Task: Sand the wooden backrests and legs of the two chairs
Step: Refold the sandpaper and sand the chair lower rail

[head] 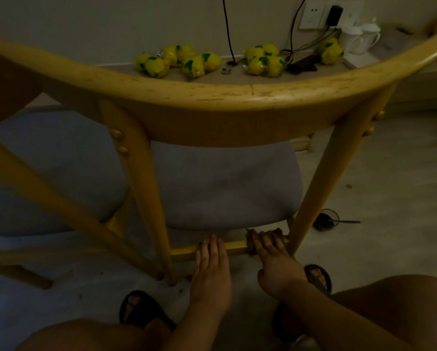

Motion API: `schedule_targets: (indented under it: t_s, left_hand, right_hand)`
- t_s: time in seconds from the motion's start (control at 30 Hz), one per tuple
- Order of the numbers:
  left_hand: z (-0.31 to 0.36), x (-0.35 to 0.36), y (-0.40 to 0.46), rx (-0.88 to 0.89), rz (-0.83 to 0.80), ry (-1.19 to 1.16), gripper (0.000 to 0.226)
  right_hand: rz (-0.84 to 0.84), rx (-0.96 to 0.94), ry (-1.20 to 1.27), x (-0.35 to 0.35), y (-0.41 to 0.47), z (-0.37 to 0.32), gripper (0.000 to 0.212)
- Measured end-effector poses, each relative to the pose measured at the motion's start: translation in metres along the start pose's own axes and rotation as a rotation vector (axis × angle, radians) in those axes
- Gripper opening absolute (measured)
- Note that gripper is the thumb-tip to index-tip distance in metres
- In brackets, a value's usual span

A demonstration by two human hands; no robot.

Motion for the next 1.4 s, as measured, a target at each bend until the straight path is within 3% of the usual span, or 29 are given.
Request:
schedule_targets:
  t_s: [0.1, 0.27, 0.37, 0.43, 0.6, 0.73, 0.87, 1.03, 1.13, 1.27, 1.4]
  left_hand:
    - [-0.002, 0.001, 0.0, -0.004, -0.006, -0.008, 0.081]
    - [-0.01, -0.003, -0.002, 0.02, 0.138, -0.001, 0.067]
    - [-0.018, 0.005, -0.002, -0.022, -0.025, 0.022, 0.081]
    - [-0.022, 0.009, 0.003, -0.026, -0.038, 0.036, 0.067]
    - [-0.03, 0.014, 0.001, -0.034, -0.056, 0.006, 0.09]
    - [-0.025, 0.018, 0.002, -0.038, -0.05, 0.017, 0.064]
    - [-0.024, 0.016, 0.003, -0.026, -0.047, -0.02, 0.067]
    - [-0.027, 0.012, -0.001, -0.002, -0.034, 0.014, 0.091]
    - [-0.03, 0.01, -0.004, -0.023, -0.042, 0.017, 0.086]
    - [-0.034, 0.007, -0.005, -0.037, -0.06, 0.011, 0.079]
    - [-0.039, 0.004, -0.005, -0.036, -0.039, 0.006, 0.091]
  right_hand:
    - [0.036, 0.098, 0.07, -0.006, -0.003, 0.014, 0.098]
    - [-0.019, -0.005, 0.0, 0.017, -0.001, -0.042, 0.099]
    - [-0.043, -0.048, -0.013, 0.022, 0.004, -0.044, 0.101]
    - [-0.016, -0.002, -0.003, 0.016, 0.002, -0.021, 0.101]
    - [0.038, 0.114, 0.026, 0.015, -0.003, -0.001, 0.099]
    - [-0.009, -0.01, 0.011, 0.035, 0.002, -0.055, 0.101]
    - [0.001, -0.065, 0.0, 0.034, 0.003, -0.056, 0.099]
    - [0.073, 0.05, 0.009, 0.014, -0.002, -0.002, 0.101]
    - [0.046, 0.06, -0.007, 0.021, -0.001, -0.023, 0.098]
    - [0.015, -0.118, -0.084, 0.038, 0.003, -0.07, 0.098]
    - [0.036, -0.083, -0.074, 0.027, 0.003, -0.041, 0.099]
Point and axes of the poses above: each hand's wrist, its own y-axis towards the middle knuckle, its own x-axis out of the palm, z = x × y, the point moved 7 cm from there along y, towards the middle knuckle, and after that the axes turned 6 degrees about z, right-handed, at the moved point
